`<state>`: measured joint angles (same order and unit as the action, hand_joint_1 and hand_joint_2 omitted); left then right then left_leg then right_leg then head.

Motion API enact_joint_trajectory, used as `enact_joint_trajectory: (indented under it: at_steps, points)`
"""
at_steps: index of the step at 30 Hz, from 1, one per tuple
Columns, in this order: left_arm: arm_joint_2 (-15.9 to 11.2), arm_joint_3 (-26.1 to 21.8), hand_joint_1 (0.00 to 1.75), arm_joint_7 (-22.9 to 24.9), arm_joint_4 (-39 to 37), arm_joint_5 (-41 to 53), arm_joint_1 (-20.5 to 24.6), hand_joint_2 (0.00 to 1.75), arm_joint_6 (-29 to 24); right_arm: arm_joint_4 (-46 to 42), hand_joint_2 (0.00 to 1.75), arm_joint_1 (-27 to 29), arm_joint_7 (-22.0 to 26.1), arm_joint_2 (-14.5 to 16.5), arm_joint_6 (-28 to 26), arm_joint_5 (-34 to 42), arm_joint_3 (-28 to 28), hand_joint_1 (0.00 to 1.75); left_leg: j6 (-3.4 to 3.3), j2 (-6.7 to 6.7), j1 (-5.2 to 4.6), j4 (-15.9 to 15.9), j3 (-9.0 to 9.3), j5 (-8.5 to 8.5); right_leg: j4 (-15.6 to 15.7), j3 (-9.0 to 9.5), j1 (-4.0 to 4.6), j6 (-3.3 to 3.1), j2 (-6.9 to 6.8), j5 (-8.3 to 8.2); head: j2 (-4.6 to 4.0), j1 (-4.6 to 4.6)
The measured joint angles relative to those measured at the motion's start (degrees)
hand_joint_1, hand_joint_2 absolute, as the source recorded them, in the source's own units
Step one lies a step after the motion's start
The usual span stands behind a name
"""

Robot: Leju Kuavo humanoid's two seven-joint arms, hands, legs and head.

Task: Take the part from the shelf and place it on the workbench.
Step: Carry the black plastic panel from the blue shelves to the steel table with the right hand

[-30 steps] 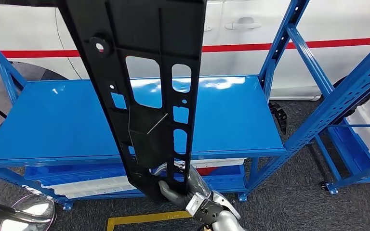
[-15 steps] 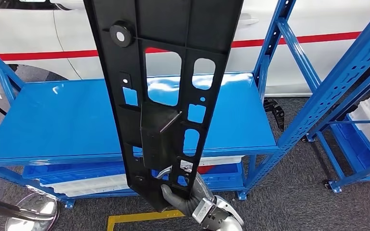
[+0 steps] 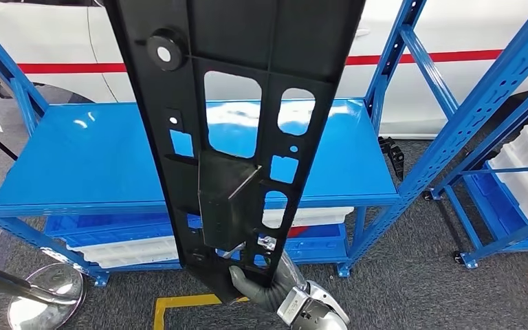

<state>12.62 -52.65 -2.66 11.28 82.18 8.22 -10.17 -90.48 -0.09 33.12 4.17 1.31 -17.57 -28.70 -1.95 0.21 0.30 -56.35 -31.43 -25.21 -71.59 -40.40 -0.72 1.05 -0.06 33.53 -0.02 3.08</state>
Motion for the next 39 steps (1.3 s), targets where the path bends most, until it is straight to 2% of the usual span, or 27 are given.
enact_joint_trajectory:
  at_steps: [1,2,4,6,7,10,11,12,14,15,16,17,18,20,22,23,25,26,27,30,31,32,33,35,37,38,39]
  points:
    - [0.0,0.0,0.00,0.0,0.0,0.0,0.0,1.75,0.0,-0.3,1.75,0.3,0.0,0.0,-0.1,0.0,0.2,1.75,0.04,0.02,-0.02,-0.2,-0.84,0.46,-2.1,-0.03,-0.05,0.13,0.00,0.52,0.00,0.00]
    - [0.0,0.0,0.00,-0.1,0.0,0.0,0.1,1.75,0.0,-0.5,1.75,0.6,-0.1,0.0,-0.2,0.0,0.3,1.75,0.14,0.02,-0.02,-0.5,-1.68,0.89,-2.4,0.88,-0.11,0.22,-0.01,-0.14,0.00,0.00]
    - [0.0,0.0,0.00,-0.1,0.0,0.0,0.2,1.75,0.0,-1.1,1.75,0.8,-0.1,0.0,-0.3,0.0,0.6,1.75,0.49,0.02,-0.01,-1.2,-3.17,1.57,3.0,5.64,-0.20,0.18,-0.02,-2.92,0.00,0.00]
    - [0.1,0.0,0.00,-0.2,0.0,0.1,0.4,1.75,0.1,-1.6,1.75,0.9,-0.2,0.0,-0.4,0.0,0.8,1.75,1.04,0.00,-0.15,-1.9,-4.27,2.11,10.3,10.69,-0.01,-0.25,0.05,-3.59,0.00,0.01]
    - [0.1,0.0,0.00,-0.1,0.0,0.2,0.5,1.75,0.1,-1.9,1.75,1.0,-0.3,0.0,-0.4,0.0,1.0,1.75,1.34,0.01,-0.21,-2.1,-4.55,2.41,12.4,11.90,0.13,-0.55,0.12,-3.33,0.00,0.01]
    - [0.1,0.0,0.00,0.0,0.0,0.4,0.5,1.75,0.2,-2.7,1.75,1.4,-1.1,0.1,0.3,0.2,1.3,1.75,2.41,0.07,-0.10,-2.2,-5.01,3.17,13.5,11.47,0.28,-1.82,0.19,-4.01,0.00,0.01]
    - [0.1,0.0,0.00,0.0,0.0,0.4,0.5,1.75,0.2,-2.9,1.75,1.5,-1.4,0.2,0.7,0.3,1.4,1.75,2.75,0.06,-0.01,-2.8,-5.39,2.26,13.5,11.01,0.21,-2.32,0.14,-4.58,0.00,0.01]
    - [0.1,0.0,0.00,0.0,0.0,0.3,0.6,1.75,0.2,-3.1,1.75,1.6,-1.6,0.4,1.2,0.4,1.5,1.75,3.07,0.05,0.09,-4.4,-6.01,0.29,13.6,10.44,0.08,-2.75,0.07,-5.23,0.00,0.01]
    - [0.1,0.0,0.00,0.0,0.0,0.2,0.7,1.75,0.1,-3.6,1.75,1.8,-1.8,0.8,1.9,0.7,1.8,1.75,3.61,0.04,0.25,-10.8,-7.67,-5.50,13.6,8.92,0.07,-3.21,-0.01,-6.49,0.00,0.02]
    - [0.1,0.0,0.00,0.0,0.0,0.2,0.8,1.75,0.1,-3.7,1.75,2.0,-1.8,0.9,2.1,0.8,1.9,1.75,3.82,0.05,0.31,-14.5,-8.27,-7.65,13.5,8.08,0.09,-3.26,-0.03,-7.13,0.00,0.02]
    - [0.1,0.0,0.00,0.0,0.0,0.2,0.9,1.75,0.0,-3.8,1.75,2.2,-1.8,1.0,2.2,0.8,2.2,1.75,3.96,0.05,0.34,-17.3,-8.30,-8.51,13.5,7.21,0.12,-3.22,-0.03,-7.76,0.00,0.02]
    - [0.1,0.0,0.00,0.0,0.0,0.2,0.9,1.75,0.0,-3.8,1.75,2.3,-1.8,1.0,2.3,0.8,2.4,1.75,4.01,0.05,0.36,-18.2,-7.50,-7.99,13.4,6.35,0.12,-3.12,-0.03,-8.35,0.00,0.02]
    - [0.1,0.0,0.00,0.1,0.0,0.3,0.8,1.75,0.1,-3.9,1.75,2.5,-1.8,1.0,2.3,0.7,2.5,1.75,3.97,0.05,0.38,-17.0,-5.73,-6.55,13.3,5.52,0.11,-2.99,-0.01,-8.92,0.00,0.02]
    - [0.0,0.0,0.00,0.2,0.0,0.5,0.6,1.75,0.2,-4.2,1.75,2.7,-1.8,1.1,2.4,0.5,2.8,1.75,3.58,-0.03,0.36,-9.6,0.12,-4.37,13.0,4.06,0.15,-2.58,0.09,-9.99,0.00,0.02]
    - [0.0,0.0,0.00,0.2,0.0,0.6,0.3,1.75,0.2,-4.7,1.75,2.8,-1.7,1.2,2.5,0.2,2.9,1.75,2.86,-0.24,0.11,-2.2,4.72,-4.76,13.0,3.30,0.25,-1.97,0.14,-11.06,0.00,0.02]
    - [0.0,0.0,0.00,0.2,0.0,0.5,0.2,1.75,0.2,-4.8,1.75,2.8,-1.7,1.3,2.6,0.0,2.9,1.75,2.49,-0.33,-0.05,-0.4,5.49,-5.22,13.1,3.17,0.25,-1.61,0.12,-11.65,0.00,0.02]
    - [0.0,0.0,0.00,0.2,0.0,0.5,-0.1,1.75,0.2,-4.9,1.75,2.8,-1.6,1.5,2.7,-0.2,3.0,1.75,1.68,-0.22,-0.07,0.2,4.93,-4.31,13.6,3.03,0.19,-0.88,0.12,-12.65,0.00,0.02]
    - [0.1,0.0,0.00,0.2,0.0,0.5,-0.1,1.75,0.2,-5.0,1.75,2.8,-1.6,1.6,2.8,-0.3,3.0,1.75,1.21,-0.07,0.04,0.4,4.47,-3.63,13.3,2.69,0.14,-0.54,0.14,-12.03,0.00,0.02]
    - [0.1,0.0,0.00,0.1,0.0,0.5,-0.2,1.75,0.2,-5.0,1.75,2.9,-1.5,1.6,2.9,-0.3,3.0,1.75,0.71,0.11,0.14,0.6,3.86,-2.82,12.1,2.12,0.10,-0.25,0.15,-10.28,0.00,0.01]
    - [0.1,0.0,0.00,0.1,0.0,0.4,-0.2,1.75,0.2,-5.1,1.75,3.0,-1.5,1.6,2.9,-0.4,3.0,1.75,-0.07,0.39,0.01,0.6,1.32,-0.60,2.3,-0.48,-0.04,0.29,0.12,-1.88,0.00,0.01]
    - [0.1,0.0,0.00,0.0,0.0,0.3,-0.2,1.75,0.2,-5.1,1.75,3.1,-1.5,1.6,2.9,-0.4,3.0,1.75,-0.08,0.43,-0.09,0.4,0.32,0.07,-0.9,-0.88,-0.04,0.39,0.11,-0.70,0.00,0.01]
    - [0.1,0.0,0.00,0.0,0.0,0.3,-0.1,1.75,0.2,-5.1,1.75,3.2,-1.5,1.6,2.9,-0.4,3.1,1.75,-0.05,0.48,-0.19,0.2,-0.69,0.68,-2.7,-0.55,-0.03,0.41,0.11,-0.88,0.00,0.02]
    - [0.1,0.0,0.00,0.0,0.0,0.2,0.0,1.75,0.2,-5.1,1.75,3.2,-1.5,1.6,2.9,-0.5,3.1,1.75,0.02,0.50,-0.27,0.0,-1.67,1.23,-2.4,0.79,-0.02,0.32,0.11,-2.13,0.00,0.02]
    - [0.1,0.0,0.00,0.0,0.0,0.2,0.2,1.75,0.2,-5.3,1.75,3.3,-1.5,1.6,2.9,-0.5,3.1,1.75,0.21,0.49,-0.40,-0.6,-3.30,2.15,3.8,6.29,0.15,-0.30,0.10,-4.55,0.00,0.02]
    - [0.2,0.0,0.00,-0.1,0.0,0.2,0.3,1.75,0.2,-5.7,1.75,3.3,-1.5,1.6,2.9,-0.6,3.1,1.75,0.64,0.49,-0.53,-0.9,-4.25,3.04,11.8,11.76,0.53,-1.04,0.07,-4.19,0.00,0.02]
    - [0.3,0.0,0.00,-0.1,0.0,0.2,0.3,1.75,0.2,-5.9,1.75,3.4,-1.5,1.6,2.9,-0.6,3.2,1.75,0.95,0.51,-0.48,-0.9,-4.46,3.51,14.1,13.08,0.78,-1.35,0.07,-3.69,0.00,0.02]
    - [0.3,0.0,0.00,-0.1,0.0,0.2,0.3,1.75,0.2,-6.0,1.75,3.4,-1.5,1.6,2.9,-0.6,3.2,1.75,1.29,0.53,-0.43,-0.8,-4.58,4.04,15.1,13.34,0.94,-1.57,0.06,-3.71,0.00,0.02]
